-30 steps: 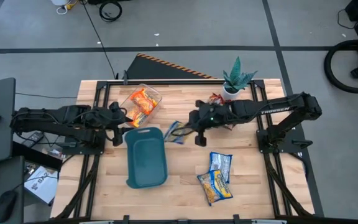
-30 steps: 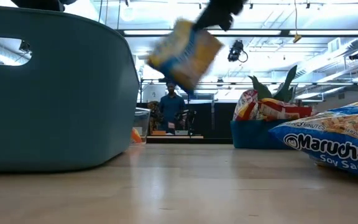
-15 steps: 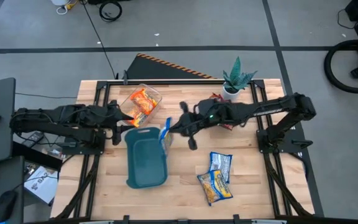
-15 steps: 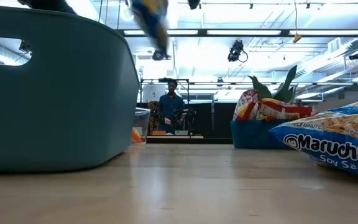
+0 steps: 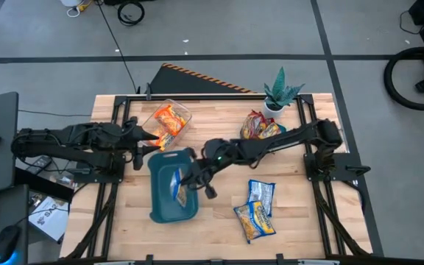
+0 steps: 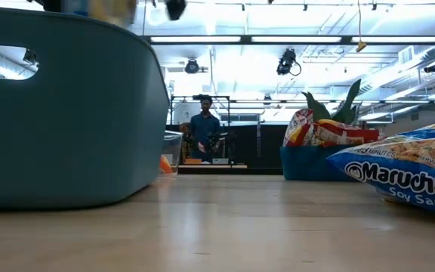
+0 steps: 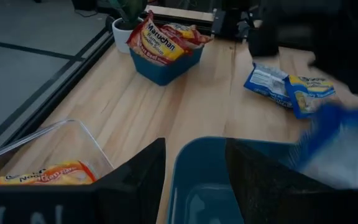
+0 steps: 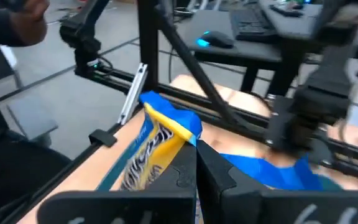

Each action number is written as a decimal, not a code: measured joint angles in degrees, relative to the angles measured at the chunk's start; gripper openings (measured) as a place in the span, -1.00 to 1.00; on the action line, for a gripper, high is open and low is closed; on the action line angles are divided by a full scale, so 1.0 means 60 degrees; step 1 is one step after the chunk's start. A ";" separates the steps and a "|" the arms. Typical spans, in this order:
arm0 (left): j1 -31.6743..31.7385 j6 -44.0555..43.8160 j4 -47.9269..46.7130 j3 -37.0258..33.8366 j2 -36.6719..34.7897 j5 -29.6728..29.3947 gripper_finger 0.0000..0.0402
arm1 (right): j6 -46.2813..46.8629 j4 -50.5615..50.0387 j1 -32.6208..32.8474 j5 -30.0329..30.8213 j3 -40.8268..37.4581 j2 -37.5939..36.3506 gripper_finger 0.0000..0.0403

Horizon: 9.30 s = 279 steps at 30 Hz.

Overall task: Sort Maruchan noodles
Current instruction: Put the top blue noodle pack into the big blue bin, then put the bottom blue noodle pack into the big blue bin, then put the blue noodle pack into the big blue bin

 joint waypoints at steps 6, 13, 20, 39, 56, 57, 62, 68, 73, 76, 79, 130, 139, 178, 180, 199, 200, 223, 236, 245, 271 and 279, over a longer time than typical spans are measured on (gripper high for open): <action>0.0000 -0.0048 -0.0135 0.0000 -0.0004 0.0000 -0.14 | -0.0524 -0.1196 0.0045 -0.0146 0.0416 0.0744 -0.96; 0.0000 0.0013 -0.0166 0.0000 0.0000 0.0000 -0.14 | -0.0815 -0.2164 -0.0277 0.0028 0.0407 0.0722 -0.95; 0.0007 0.0010 -0.0154 0.0000 0.0000 0.0000 -0.14 | -0.1120 -0.2214 -0.0316 0.0250 0.0349 0.0725 -0.68; 0.0007 0.0131 -0.0466 0.0000 0.0000 -0.0248 -0.14 | 0.0702 -0.8009 0.0074 0.1855 0.0310 -0.1007 -0.08; 0.0004 0.0382 -0.0502 -0.0001 0.0000 -0.0288 -0.14 | 0.3391 -1.0327 0.0922 0.0326 -0.0875 -0.0984 -0.08; 0.0004 0.0382 -0.0502 0.0000 0.0000 -0.0293 -0.14 | 0.3440 -1.0141 0.1096 0.0318 -0.0875 -0.0983 -0.08; 0.0004 0.0615 -0.0499 0.0000 0.0000 -0.0364 -0.14 | 0.4006 -0.9563 0.1769 0.0425 -0.0868 -0.0680 -0.10; 0.0004 0.0792 -0.0524 0.0000 0.0004 -0.0363 -0.14 | 0.4444 -0.9545 0.2224 0.1070 -0.0868 -0.0075 -0.11; 0.0004 0.1107 -0.0519 0.0000 0.0004 -0.0361 -0.14 | 0.4680 -0.9652 0.2272 0.0722 -0.0868 0.0426 -0.12; 0.0004 0.1140 -0.0517 0.0000 0.0004 -0.0361 -0.14 | 0.4688 -0.9730 0.2271 0.0636 -0.0868 0.0620 -0.16; 0.0004 0.1136 -0.0517 0.0000 0.0004 -0.0361 -0.14 | 0.4689 -0.9775 0.2268 0.0642 -0.0868 0.0689 -0.29; 0.0007 0.0550 0.0647 0.0189 0.0069 -0.1358 -0.14 | -0.0910 -0.3908 0.0501 0.1100 0.1978 -0.0991 -0.97; 0.0058 0.0261 0.0743 0.0503 0.0066 -0.1232 -0.14 | -0.0950 -0.2368 0.0486 -0.0014 0.1993 0.0352 -0.97; 0.0273 0.0026 -0.0848 0.0497 0.0885 -0.1190 -0.14 | 0.1089 -0.8413 -0.0428 0.1879 0.2006 -0.0391 -0.02; 0.0273 0.0029 -0.0855 0.0492 0.1120 -0.1191 -0.14 | 0.1197 -0.9774 -0.0216 0.1877 0.2005 -0.0443 -0.02; 0.0273 0.0695 -0.0965 0.0495 0.2189 0.0295 -0.14 | 0.4335 -0.9757 0.0936 0.1342 -0.2044 -0.0405 0.19; 0.0273 0.0761 -0.0968 0.0495 0.2189 0.0298 -0.14 | 0.4295 -0.9522 0.1002 0.1428 -0.2114 -0.0405 0.19; 0.0270 0.0786 -0.1008 0.0495 0.2193 0.0302 -0.14 | 0.3613 -0.7845 0.1185 0.1765 -0.3298 -0.0219 -0.65; 0.0277 0.0266 -0.1173 0.0651 0.2193 0.0920 -0.14 | 0.3313 -0.8656 0.1168 0.1593 -0.1337 -0.0219 -0.96; 0.0270 0.0095 -0.2538 0.2066 0.2193 0.1595 -0.14 | 0.1649 -0.9327 0.1201 0.3665 0.2326 -0.0230 -0.98; 0.0280 0.0048 -0.2640 0.3242 0.1819 0.1519 -0.14 | -0.1709 -0.1110 -0.0143 -0.1168 0.3496 0.1623 -0.98; 0.0285 0.0014 -0.3165 0.3238 0.1388 0.1155 -0.14 | -0.1303 -0.1357 -0.0292 -0.0431 0.3503 0.2688 -0.94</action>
